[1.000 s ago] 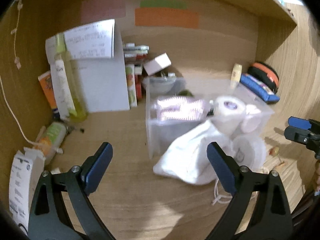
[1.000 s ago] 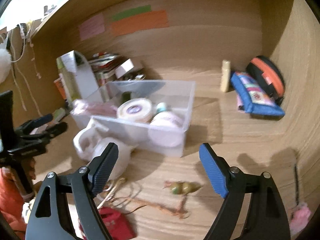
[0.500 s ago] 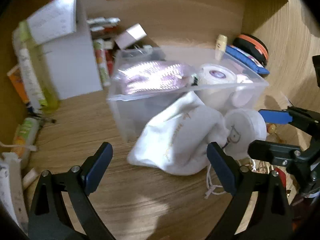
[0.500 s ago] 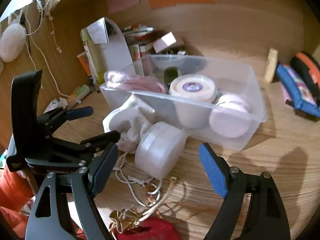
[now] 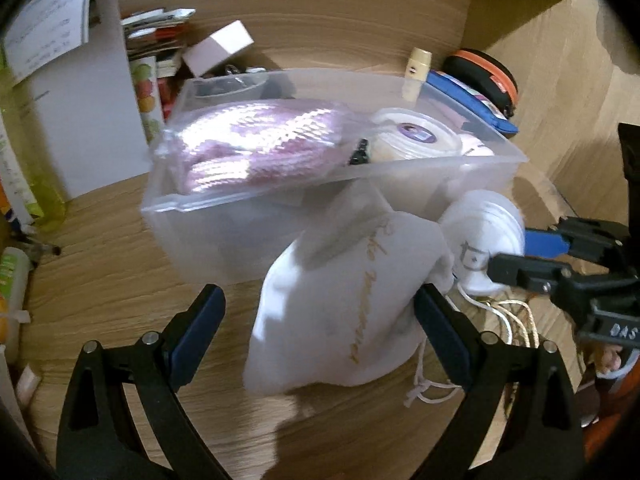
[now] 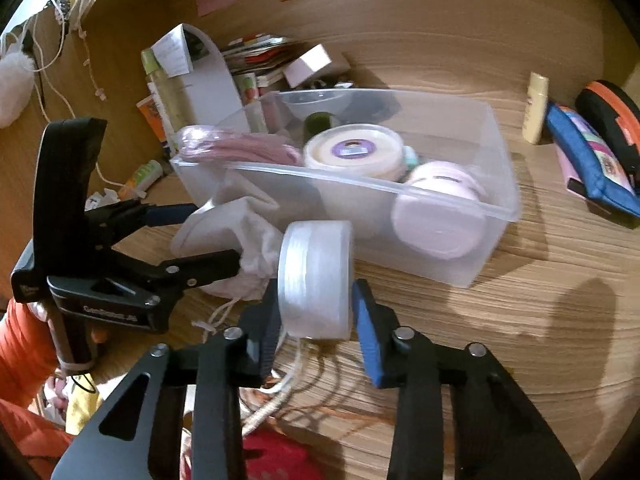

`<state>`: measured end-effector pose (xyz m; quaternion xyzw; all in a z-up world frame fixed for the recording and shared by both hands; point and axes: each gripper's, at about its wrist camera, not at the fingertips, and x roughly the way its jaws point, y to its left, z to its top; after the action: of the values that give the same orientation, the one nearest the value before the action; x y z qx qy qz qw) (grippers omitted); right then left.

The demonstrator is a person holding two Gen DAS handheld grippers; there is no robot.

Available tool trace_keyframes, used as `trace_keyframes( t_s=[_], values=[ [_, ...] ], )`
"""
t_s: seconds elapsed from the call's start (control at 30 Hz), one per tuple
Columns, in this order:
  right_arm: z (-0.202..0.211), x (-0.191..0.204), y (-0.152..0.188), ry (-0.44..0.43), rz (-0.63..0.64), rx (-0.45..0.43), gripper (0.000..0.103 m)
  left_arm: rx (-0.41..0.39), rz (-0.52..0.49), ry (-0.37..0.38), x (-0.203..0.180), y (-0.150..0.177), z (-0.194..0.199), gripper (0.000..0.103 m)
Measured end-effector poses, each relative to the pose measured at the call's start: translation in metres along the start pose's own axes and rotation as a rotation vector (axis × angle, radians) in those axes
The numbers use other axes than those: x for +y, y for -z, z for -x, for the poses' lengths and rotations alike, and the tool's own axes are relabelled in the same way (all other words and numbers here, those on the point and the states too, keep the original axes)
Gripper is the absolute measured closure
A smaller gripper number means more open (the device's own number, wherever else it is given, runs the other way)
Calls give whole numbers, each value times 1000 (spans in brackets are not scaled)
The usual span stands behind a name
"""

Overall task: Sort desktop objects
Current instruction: 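Grasp the white cloth pouch with the left gripper while the right gripper grasps the white round container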

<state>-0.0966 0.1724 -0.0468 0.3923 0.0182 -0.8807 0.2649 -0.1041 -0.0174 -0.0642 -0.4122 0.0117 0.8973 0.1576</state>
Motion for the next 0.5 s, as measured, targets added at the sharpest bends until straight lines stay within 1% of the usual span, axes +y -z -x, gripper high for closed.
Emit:
trace_keyframes(
  t_s=[0.1,0.17,0.2,0.23,0.33,0.43,0.47,0.5],
  values=[
    [-1,-5,-1,-12,-12,5,73,24,-27,62,-7,1,-7,6],
    [-5,-4,-3,-3,-4,8,73,52,-54,87,-13,3,-13,6],
    [-8,-2,-4,3,5,9,73,78,-68,92,-17,3,-20,6],
    [-11,-1,-5,9,14,5,73,85,-84,82,-22,3,-22,6],
    [-13,1,-4,18,26,-7,75,84,-75,71,-25,0,-26,7],
    [-6,-3,-5,18,11,-33,76,59,-28,65,-17,-2,-21,25],
    [-2,-3,-5,17,6,-44,76,48,-5,85,-13,-2,-18,31],
    [3,-5,-5,16,2,-58,76,40,13,93,-10,-1,-16,34]
  ],
)
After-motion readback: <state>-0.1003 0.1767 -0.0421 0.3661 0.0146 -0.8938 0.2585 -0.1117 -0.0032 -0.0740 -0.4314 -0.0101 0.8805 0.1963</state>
